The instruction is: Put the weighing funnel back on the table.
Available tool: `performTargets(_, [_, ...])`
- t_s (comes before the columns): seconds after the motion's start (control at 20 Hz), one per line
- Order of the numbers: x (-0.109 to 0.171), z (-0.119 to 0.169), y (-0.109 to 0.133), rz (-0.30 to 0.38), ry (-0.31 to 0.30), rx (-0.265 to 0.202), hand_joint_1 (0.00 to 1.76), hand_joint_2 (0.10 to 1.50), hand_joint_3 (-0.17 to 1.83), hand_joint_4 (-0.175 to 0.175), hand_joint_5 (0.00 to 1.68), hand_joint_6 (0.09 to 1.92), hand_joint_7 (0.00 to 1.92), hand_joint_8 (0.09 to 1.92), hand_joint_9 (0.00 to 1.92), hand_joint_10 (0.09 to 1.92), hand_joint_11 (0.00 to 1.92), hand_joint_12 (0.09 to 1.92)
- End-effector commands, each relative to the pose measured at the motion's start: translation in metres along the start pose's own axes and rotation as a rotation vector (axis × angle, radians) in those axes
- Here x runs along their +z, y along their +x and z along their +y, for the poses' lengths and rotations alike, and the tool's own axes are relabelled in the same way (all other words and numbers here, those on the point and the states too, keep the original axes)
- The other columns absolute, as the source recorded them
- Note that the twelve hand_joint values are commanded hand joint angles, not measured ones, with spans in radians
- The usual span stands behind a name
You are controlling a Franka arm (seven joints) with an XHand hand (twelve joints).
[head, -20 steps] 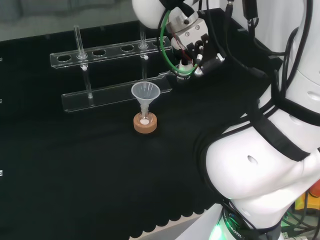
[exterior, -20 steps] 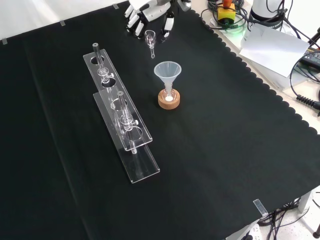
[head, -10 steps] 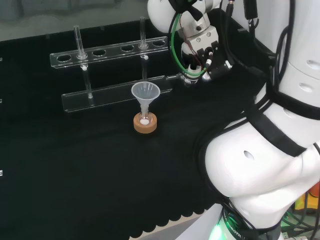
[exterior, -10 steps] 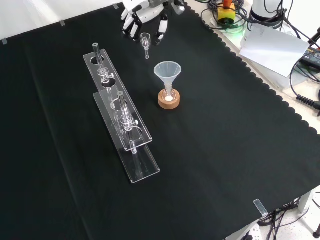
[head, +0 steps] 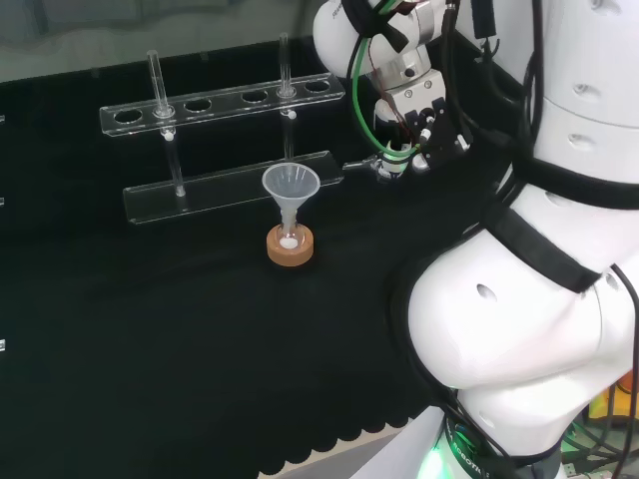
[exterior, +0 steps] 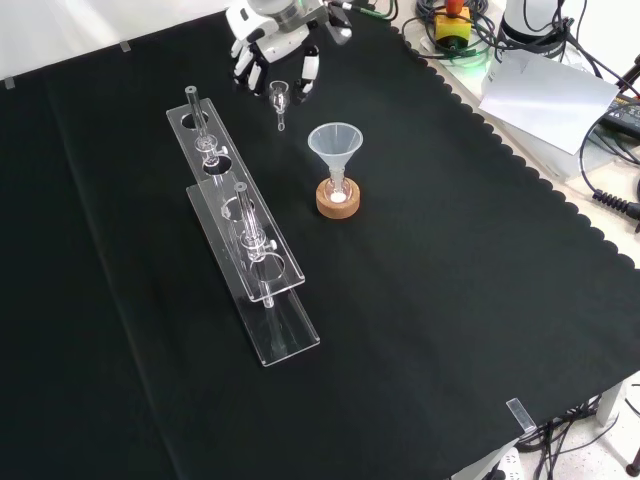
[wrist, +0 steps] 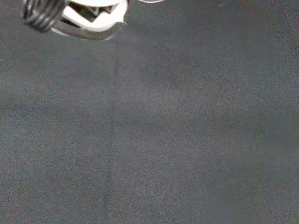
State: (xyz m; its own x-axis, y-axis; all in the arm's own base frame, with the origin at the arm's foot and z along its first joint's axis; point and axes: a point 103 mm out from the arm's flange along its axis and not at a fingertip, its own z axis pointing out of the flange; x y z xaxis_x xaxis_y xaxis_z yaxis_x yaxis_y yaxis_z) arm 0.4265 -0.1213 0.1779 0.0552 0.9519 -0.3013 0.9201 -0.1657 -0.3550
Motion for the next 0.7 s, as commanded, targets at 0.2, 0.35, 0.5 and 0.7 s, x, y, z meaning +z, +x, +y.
performTargets(0.2, [0.026, 0.042, -0.015, 0.040, 0.006, 0.001, 1.07, 0.69, 0.75, 0.175, 1.10, 1.01, 0.51, 0.66, 0.83, 0.49, 0.58, 1.21])
performTargets(0.35, [0.032, 0.050, -0.017, 0.049, -0.003, -0.002, 1.07, 0.69, 0.75, 0.175, 1.10, 1.01, 0.51, 0.66, 0.83, 0.49, 0.58, 1.21])
performTargets(0.5, [0.039, 0.057, -0.018, 0.058, 0.005, -0.005, 1.07, 0.69, 0.75, 0.175, 1.10, 1.01, 0.51, 0.66, 0.83, 0.49, 0.59, 1.21])
performTargets(0.7, [0.050, 0.068, -0.020, 0.069, 0.021, -0.009, 1.07, 0.69, 0.75, 0.175, 1.10, 1.01, 0.52, 0.66, 0.83, 0.49, 0.60, 1.21])
